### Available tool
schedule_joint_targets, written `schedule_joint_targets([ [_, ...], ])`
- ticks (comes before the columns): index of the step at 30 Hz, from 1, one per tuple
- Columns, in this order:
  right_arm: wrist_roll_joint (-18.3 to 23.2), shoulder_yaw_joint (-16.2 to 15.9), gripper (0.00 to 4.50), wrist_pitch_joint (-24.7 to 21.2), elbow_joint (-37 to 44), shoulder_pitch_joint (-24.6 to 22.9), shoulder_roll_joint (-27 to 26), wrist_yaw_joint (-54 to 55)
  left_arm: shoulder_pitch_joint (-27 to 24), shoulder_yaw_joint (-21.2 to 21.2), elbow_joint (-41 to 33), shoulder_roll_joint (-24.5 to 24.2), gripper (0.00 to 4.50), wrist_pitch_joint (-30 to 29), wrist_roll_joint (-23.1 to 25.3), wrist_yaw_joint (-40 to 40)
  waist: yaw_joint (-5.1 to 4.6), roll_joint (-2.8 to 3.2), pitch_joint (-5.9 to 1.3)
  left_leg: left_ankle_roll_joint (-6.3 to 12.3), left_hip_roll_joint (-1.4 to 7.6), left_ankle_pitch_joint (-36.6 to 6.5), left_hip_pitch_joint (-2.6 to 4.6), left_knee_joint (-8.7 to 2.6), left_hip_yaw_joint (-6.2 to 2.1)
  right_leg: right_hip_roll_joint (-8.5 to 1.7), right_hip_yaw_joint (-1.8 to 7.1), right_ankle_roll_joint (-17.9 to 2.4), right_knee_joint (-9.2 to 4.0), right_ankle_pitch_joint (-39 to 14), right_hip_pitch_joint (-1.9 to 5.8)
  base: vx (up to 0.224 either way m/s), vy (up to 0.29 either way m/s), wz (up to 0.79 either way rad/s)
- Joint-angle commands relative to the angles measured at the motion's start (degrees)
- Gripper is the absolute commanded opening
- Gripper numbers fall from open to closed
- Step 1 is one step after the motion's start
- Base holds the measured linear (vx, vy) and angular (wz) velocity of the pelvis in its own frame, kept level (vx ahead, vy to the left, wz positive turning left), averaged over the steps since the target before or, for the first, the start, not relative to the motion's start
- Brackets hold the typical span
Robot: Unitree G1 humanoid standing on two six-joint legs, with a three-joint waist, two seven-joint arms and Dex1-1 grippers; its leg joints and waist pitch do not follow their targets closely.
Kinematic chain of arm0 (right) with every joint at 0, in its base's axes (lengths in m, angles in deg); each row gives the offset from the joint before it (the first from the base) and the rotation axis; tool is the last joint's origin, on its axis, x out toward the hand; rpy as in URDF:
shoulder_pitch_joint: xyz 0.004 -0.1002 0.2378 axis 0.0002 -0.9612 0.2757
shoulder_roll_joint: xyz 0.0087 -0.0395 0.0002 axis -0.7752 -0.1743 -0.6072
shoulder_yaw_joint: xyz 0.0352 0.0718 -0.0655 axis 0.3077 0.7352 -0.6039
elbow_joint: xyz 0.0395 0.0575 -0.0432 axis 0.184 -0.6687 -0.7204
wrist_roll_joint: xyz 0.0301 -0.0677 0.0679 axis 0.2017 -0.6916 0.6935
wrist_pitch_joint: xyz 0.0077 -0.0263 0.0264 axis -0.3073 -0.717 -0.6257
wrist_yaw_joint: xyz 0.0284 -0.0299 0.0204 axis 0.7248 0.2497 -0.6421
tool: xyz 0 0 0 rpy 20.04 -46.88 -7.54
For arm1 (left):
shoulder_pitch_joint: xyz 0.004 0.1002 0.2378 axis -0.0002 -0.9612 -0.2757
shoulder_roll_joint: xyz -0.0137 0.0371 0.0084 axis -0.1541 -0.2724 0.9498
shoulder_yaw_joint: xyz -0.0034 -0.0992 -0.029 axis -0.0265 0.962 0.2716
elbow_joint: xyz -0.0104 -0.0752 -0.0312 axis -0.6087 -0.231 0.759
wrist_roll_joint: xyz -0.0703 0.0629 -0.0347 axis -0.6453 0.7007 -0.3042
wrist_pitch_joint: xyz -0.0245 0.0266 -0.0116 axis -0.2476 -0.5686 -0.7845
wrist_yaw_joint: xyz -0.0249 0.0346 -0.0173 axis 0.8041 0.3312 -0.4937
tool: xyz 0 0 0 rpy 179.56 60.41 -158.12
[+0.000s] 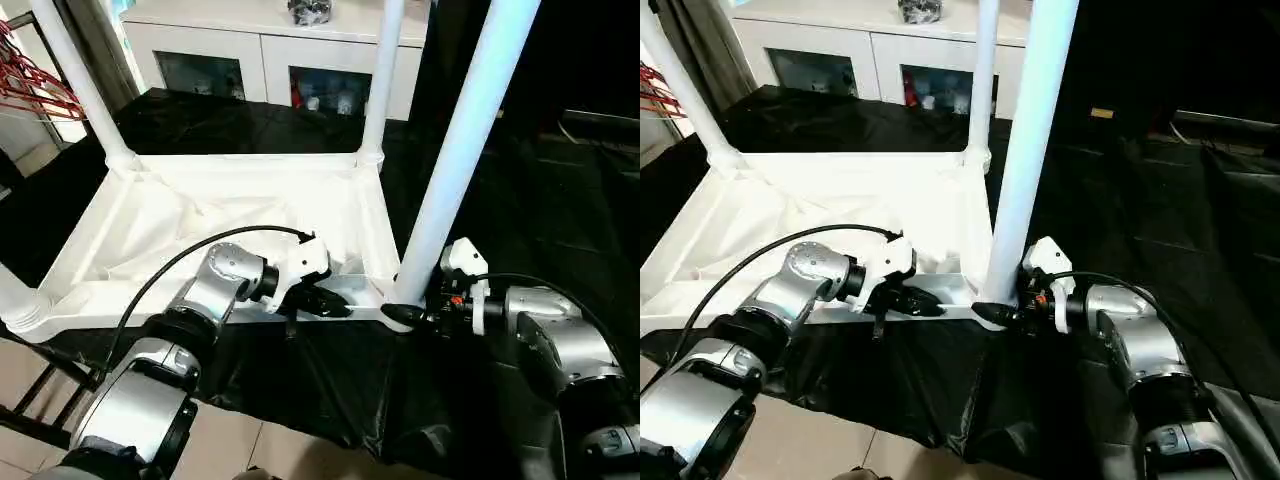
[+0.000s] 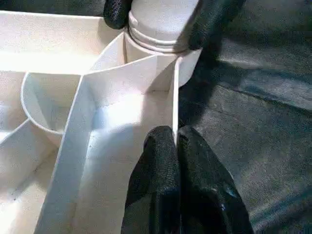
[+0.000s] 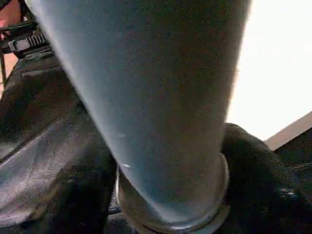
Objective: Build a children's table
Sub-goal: Rotate leg to tighten
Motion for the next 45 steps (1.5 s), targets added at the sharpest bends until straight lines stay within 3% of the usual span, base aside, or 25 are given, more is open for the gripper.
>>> schedule_joint_targets([
  [1, 0.62, -3.88, 2.81, -1.23, 1.87, -1.35, -1.28, -3.62, 0.41, -0.3, -2.04, 0.99, 0.0, 0.38, -1.59, 0.56, 0.08, -0.8, -3.45, 5.32, 4.66, -7.87, 0.8, -3.62, -2.01, -6.34, 3.14, -14.05, -3.86, -8.44, 2.53, 0.0, 0.0, 0.0],
  [8, 0.82, -3.61, 2.62, -2.08, 2.63, -1.71, -1.45, -3.27, 0.27, -0.16, -2.16, 1.14, 0.0, 0.11, -1.49, 0.44, 0.21, -0.79, -3.54, 5.07, 4.68, -7.55, 0.87, -3.63, -2.04, -6.3, 3.14, -13.94, -3.76, -7.85, 2.54, 0.0, 0.0, 0.0],
  [12, -0.51, -1.71, 2.61, 0.22, -0.02, -1.09, -4.27, 3.67, 0.59, 0.66, -1.32, 2.83, 0.0, -0.63, -0.99, 5.11, 0.22, -0.76, -3.43, 4.72, 4.69, -8.13, 0.93, -3.68, -2.03, -6.38, 3.13, -13.91, -3.94, -9.02, 2.4, 0.0, 0.0, 0.0],
  [15, -1.68, -0.71, 2.61, 0.56, -2.26, -0.22, -6.12, 8.68, 1.15, 0.9, -0.32, 3.95, 0.0, -1.26, -0.21, 8.86, -0.13, -0.81, -3.21, 3.2, 4.55, -10.21, 1.01, -3.92, -2.14, -6.37, 3.11, -12.98, -4.4, -13.54, 2.33, 0.0, 0.0, 0.0],
  [17, -3.78, 0.75, 2.61, 1.18, -6.87, 1.64, -9.53, 18.32, 2.56, 1.18, 2.12, 6.16, 0.0, -3.24, 1.3, 16.31, -1.14, -0.64, -2.71, 1.11, 4.42, -14.31, 1.48, -4.3, -2.33, -6.39, 3.11, -12.31, -5.07, -19.67, 1.76, 0.0, 0.0, 0.0],
  [18, -4.92, 1.46, 2.61, 1.11, -9.25, 2.67, -11.49, 24.14, 3.43, 1.64, 3.4, 7.71, 0.0, -4.37, 1.86, 21.12, -1.37, -0.77, -2.74, 0.65, 4.3, -15.16, 1.61, -4.35, -2.51, -6.44, 3.04, -11.68, -5.35, -21.6, 1.97, 0.0, 0.0, 0.0],
  [21, -6.68, 2.44, 2.61, 1.03, -13.01, 4.41, -15.32, 34.38, 4.57, 2.28, 4.9, 10.88, 0.0, -5.99, 2.08, 27.24, -2.07, -0.62, -2.71, -0.55, 4.34, -16.18, 1.82, -4.59, -2.65, -6.33, 3.29, -10.94, -5.58, -22.21, 1.67, 0.0, 0.0, 0.0],
  [25, -7.43, 3.73, 2.61, 1.44, -15.65, 6.14, -18.75, 42.27, 4.54, 1.63, 4.94, 13.13, 0.0, -5.76, 2.62, 29.47, -2.57, -0.77, -3.06, 1.3, 3.96, -13.65, 1.22, -4.29, -2.44, -6.33, 3.45, -11.63, -5.2, -17.29, 2.21, 0.0, 0.0, 0.0],
  [27, -7.58, 4.25, 2.61, 3.1, -16.41, 6.84, -20.08, 43.41, 4.37, 1.06, 4.9, 13.73, 0.0, -4.79, 2.88, 29.16, -2.56, -0.74, -3.11, 2.13, 3.96, -12.3, 1.16, -4.18, -2.33, -6.31, 3.47, -11.88, -5.1, -15.58, 2.21, 0.0, 0.0, 0.0],
  [28, -6.97, 4.53, 2.61, 3.58, -16.2, 6.87, -20.18, 41.84, 4.35, 0.95, 4.95, 13.63, 0.0, -4.43, 2.95, 28.91, -2.53, -0.42, -3.19, 2.38, 3.98, -11.74, 1.12, -4.11, -2.29, -6.34, 3.5, -12.11, -5.0, -14.42, 2.19, 0.0, 0.0, 0.0],
  [29, -6.46, 4.74, 2.61, 3.76, -16.05, 6.88, -20.21, 40.7, 4.35, 0.9, 4.99, 13.54, 0.0, -4.21, 3.01, 28.76, -2.5, -0.6, -3.25, 2.89, 3.98, -11.34, 1.09, -4.07, -2.24, -6.21, 3.43, -12.32, -4.89, -13.0, 2.33, 0.0, 0.0, 0.0],
  [30, -6.11, 4.87, 3.17, 3.85, -16.02, 6.89, -20.19, 40.04, 4.38, 0.89, 5.08, 13.51, 0.0, -4.14, 3.06, 28.81, -2.5, -0.6, -3.26, 3.07, 4.0, -11.06, 1.05, -4.05, -2.21, -6.22, 3.45, -12.52, -4.8, -12.32, 2.36, 0.0, 0.0, 0.0],
  [35, -6.1, 4.12, 3.66, 5.03, -15.12, 6.92, -16.85, 35.71, 2.8, 0.32, 3.4, 10.71, 0.0, -0.27, 2.18, 21.12, -2.5, -0.62, -3.31, 3.8, 4.16, -10.59, 0.91, -4.08, -2.25, -6.21, 3.34, -13.21, -4.52, -10.83, 2.56, 0.0, 0.0, 0.0],
  [40, -6.7, 2.69, 3.66, 8.16, -14.63, 6.55, -12.98, 29.45, 1.12, -0.27, 1.14, 8.02, 0.0, 0.59, 0.86, 15.03, -2.13, -0.86, -3.49, 5.36, 4.34, -7.99, 0.64, -3.71, -1.96, -6.25, 3.31, -14.54, -3.77, -5.86, 2.73, 0.0, 0.0, 0.0],
  [42, -6.48, 2.45, 3.66, 9.48, -13.76, 5.9, -11.36, 25.14, 0.87, -0.2, 1.05, 6.95, 0.0, 1.11, 0.62, 13.34, -2.04, -0.73, -3.48, 5.81, 4.33, -7.75, 0.58, -3.64, -1.93, -6.25, 3.16, -14.76, -3.79, -5.9, 2.74, 0.0, 0.0, 0.0],
  [43, -5.94, 2.19, 3.66, 9.0, -12.73, 5.33, -10.22, 21.83, 0.74, -0.07, 1.03, 6.37, 0.0, 1.31, 0.34, 12.12, -1.95, -1.09, -3.35, 5.97, 4.32, -8.08, 0.59, -3.62, -1.86, -6.19, 3.16, -14.64, -3.87, -6.94, 2.72, 0.0, 0.0, 0.0],
  [45, -5.16, 1.58, 3.66, 8.74, -10.9, 4.29, -8.71, 17.35, 0.62, 0.02, 0.97, 5.66, 0.0, 1.65, 0.03, 10.5, -1.64, -0.99, -3.31, 6.22, 4.46, -8.55, 0.58, -3.65, -1.89, -6.21, 3.14, -14.12, -3.96, -8.57, 2.76, 0.0, 0.0, 0.0],
])
